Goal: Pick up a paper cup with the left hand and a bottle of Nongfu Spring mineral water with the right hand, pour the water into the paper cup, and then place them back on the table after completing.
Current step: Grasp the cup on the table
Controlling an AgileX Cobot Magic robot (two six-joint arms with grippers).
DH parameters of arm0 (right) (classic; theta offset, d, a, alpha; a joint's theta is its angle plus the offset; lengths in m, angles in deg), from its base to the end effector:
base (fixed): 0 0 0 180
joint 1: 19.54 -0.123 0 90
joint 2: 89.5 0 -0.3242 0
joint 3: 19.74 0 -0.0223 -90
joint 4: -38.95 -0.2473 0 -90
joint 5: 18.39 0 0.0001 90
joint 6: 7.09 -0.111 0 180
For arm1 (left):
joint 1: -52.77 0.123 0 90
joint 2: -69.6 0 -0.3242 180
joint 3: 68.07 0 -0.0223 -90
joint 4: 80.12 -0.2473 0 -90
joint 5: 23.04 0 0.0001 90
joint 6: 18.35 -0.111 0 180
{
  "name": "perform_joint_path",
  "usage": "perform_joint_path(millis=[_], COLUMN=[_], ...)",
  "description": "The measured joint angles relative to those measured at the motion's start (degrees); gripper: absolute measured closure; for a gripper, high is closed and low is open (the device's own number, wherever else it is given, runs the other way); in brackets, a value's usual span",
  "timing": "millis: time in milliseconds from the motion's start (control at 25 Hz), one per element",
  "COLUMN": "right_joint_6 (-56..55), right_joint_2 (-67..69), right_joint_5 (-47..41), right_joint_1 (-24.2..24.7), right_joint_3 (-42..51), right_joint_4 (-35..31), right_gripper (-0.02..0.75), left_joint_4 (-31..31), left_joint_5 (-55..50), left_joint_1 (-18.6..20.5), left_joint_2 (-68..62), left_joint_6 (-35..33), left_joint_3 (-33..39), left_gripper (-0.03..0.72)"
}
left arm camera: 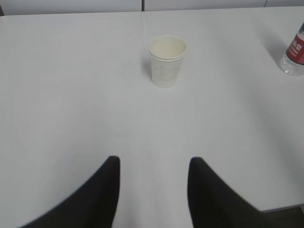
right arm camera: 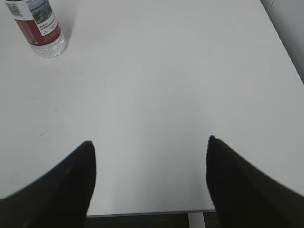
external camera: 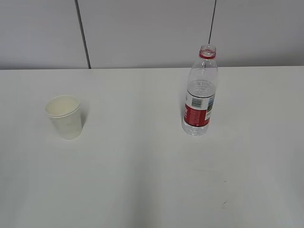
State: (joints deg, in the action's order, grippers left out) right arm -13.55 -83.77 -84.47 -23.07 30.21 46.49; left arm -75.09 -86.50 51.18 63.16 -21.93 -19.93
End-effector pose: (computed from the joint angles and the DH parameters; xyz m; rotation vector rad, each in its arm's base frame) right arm -0.0362 -0.0156 0.2554 0.0686 2.1168 -0.0558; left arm -0.0361 -0.0077 0.2689 0.1010 2.0556 -0.0836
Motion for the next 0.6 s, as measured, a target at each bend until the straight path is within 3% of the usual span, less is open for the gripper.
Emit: perform_joint_path(millis=[600], right_joint_6=[0.0], right_joint_2=[0.0], right_joint_5=[0.0], right_joint_1=[0.0], right_joint_3=[0.0], right_joint_4=[0.0], right_gripper=[0.202], left_joint_4=[0.0], left_joint_5=[0.0], left_joint_1=[0.0], left_joint_2=[0.0], left_joint_6=[0.0], left_joint_3=[0.0], left_gripper=[0.408])
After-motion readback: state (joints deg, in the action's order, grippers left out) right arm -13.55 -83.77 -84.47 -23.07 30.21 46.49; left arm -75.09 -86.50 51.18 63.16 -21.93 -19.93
